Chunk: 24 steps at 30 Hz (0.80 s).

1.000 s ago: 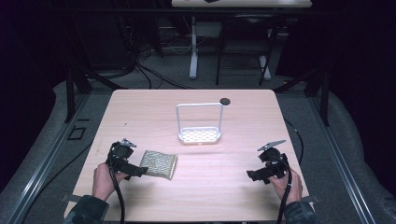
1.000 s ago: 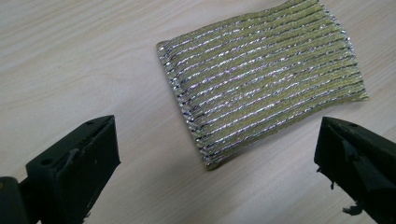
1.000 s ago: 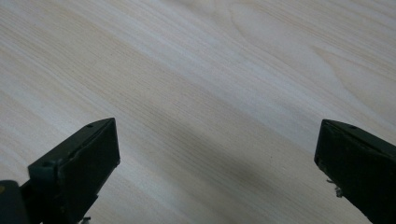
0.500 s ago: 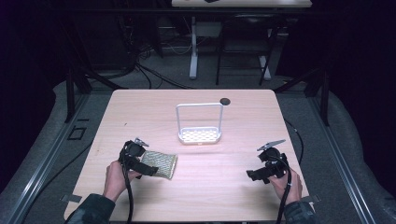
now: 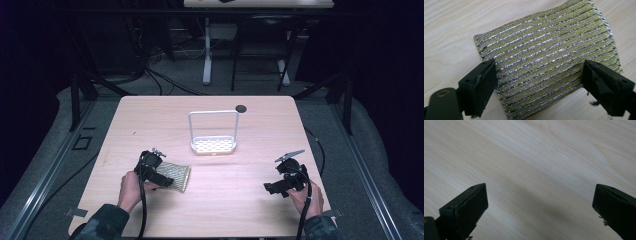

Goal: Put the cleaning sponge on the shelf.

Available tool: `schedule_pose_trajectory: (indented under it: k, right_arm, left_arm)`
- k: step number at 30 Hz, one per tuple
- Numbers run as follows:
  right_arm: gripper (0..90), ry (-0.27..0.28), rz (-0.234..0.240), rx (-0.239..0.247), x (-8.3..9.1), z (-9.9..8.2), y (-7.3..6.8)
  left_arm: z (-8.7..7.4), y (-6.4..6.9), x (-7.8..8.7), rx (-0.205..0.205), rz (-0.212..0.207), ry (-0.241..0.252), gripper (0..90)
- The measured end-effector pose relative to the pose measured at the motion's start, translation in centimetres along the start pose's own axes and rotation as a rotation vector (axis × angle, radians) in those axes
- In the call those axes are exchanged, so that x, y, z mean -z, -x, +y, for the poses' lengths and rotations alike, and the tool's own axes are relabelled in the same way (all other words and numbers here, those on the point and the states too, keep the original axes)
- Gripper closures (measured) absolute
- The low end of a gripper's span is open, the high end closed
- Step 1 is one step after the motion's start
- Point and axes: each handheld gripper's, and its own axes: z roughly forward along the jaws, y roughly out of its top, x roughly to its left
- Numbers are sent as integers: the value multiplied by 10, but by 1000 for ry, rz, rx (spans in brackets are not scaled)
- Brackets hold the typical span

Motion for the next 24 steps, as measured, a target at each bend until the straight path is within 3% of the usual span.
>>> schedule_pose_trajectory:
  k: [10, 24]
  right_arm:
    - [0, -10, -4, 7, 0, 0, 0]
    - [5, -16, 2, 9, -1, 0, -1]
  left_arm:
    - [-3, 0, -1, 13, 14, 5, 183]
    - [-4, -1, -2, 1, 26, 12, 271]
